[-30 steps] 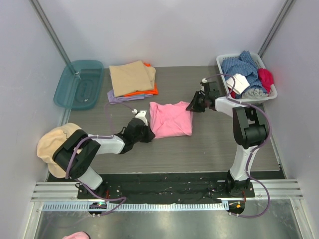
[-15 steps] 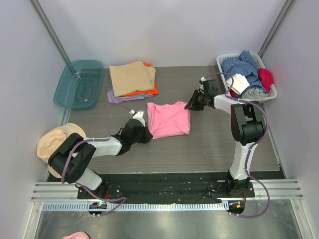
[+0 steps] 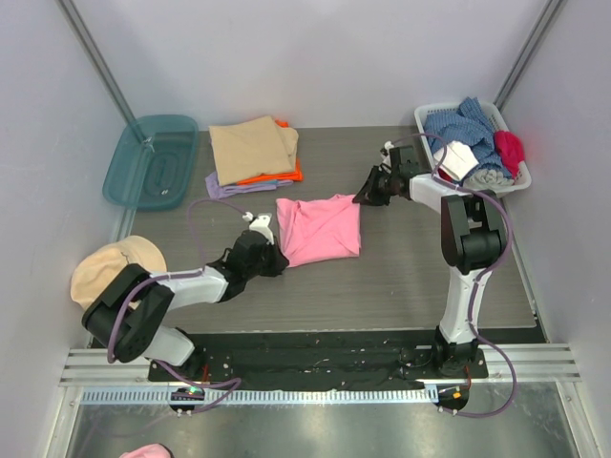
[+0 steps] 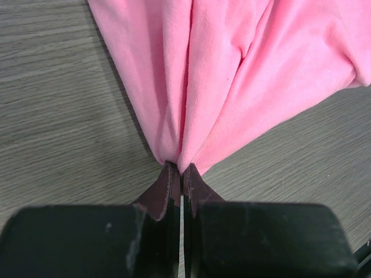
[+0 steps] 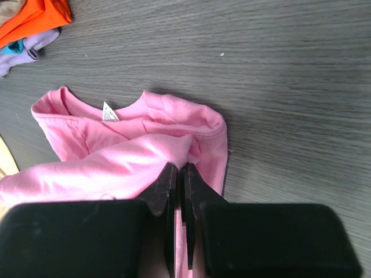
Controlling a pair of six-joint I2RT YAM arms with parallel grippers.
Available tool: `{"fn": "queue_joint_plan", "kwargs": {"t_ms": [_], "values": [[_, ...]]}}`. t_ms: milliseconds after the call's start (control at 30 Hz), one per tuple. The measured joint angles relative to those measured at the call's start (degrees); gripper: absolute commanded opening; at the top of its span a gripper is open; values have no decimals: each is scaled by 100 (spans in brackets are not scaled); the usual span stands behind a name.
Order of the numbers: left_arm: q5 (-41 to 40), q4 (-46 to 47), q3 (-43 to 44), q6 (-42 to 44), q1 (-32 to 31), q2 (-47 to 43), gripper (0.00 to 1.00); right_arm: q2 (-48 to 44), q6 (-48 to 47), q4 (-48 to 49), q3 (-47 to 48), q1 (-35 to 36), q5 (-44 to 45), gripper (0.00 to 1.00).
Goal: Fold and stack the t-shirts
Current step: Fold the tshirt
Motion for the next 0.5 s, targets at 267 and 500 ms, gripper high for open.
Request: {"fn": "queue_joint_plan", "kwargs": {"t_ms": [267, 500], "values": [[35, -238, -28, 15, 26, 33, 0, 0, -35, 282, -17, -212, 114, 52], [175, -258, 72, 9, 37, 131, 0, -1270, 125, 472, -1508, -275, 129, 54]]}}
